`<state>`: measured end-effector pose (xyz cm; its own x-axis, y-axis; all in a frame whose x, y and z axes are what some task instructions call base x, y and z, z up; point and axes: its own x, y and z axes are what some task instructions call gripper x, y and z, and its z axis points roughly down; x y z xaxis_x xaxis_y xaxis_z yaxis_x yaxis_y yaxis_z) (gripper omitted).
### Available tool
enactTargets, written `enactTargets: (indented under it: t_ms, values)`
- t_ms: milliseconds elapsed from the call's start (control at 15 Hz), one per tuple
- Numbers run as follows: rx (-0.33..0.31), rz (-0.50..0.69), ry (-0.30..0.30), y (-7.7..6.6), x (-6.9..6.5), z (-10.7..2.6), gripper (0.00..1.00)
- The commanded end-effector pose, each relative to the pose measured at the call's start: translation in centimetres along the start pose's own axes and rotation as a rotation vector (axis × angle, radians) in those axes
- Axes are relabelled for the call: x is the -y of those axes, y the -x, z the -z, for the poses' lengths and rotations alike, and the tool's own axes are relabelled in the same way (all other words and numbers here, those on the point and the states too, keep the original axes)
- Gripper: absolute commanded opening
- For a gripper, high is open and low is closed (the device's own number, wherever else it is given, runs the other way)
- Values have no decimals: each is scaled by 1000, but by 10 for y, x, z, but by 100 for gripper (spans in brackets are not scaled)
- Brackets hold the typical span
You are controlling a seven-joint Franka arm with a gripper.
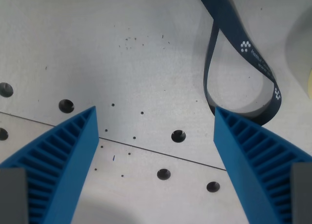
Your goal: Move in base positive x
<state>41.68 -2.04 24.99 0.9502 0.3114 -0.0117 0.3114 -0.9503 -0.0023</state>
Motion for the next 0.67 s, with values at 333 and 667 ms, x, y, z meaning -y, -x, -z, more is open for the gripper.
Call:
enactTargets:
  t_ms: [333,667]
  values:
    - [-5,0,2,-25,-16,3,100]
    - [-5,0,2,-50,-31,2,100]
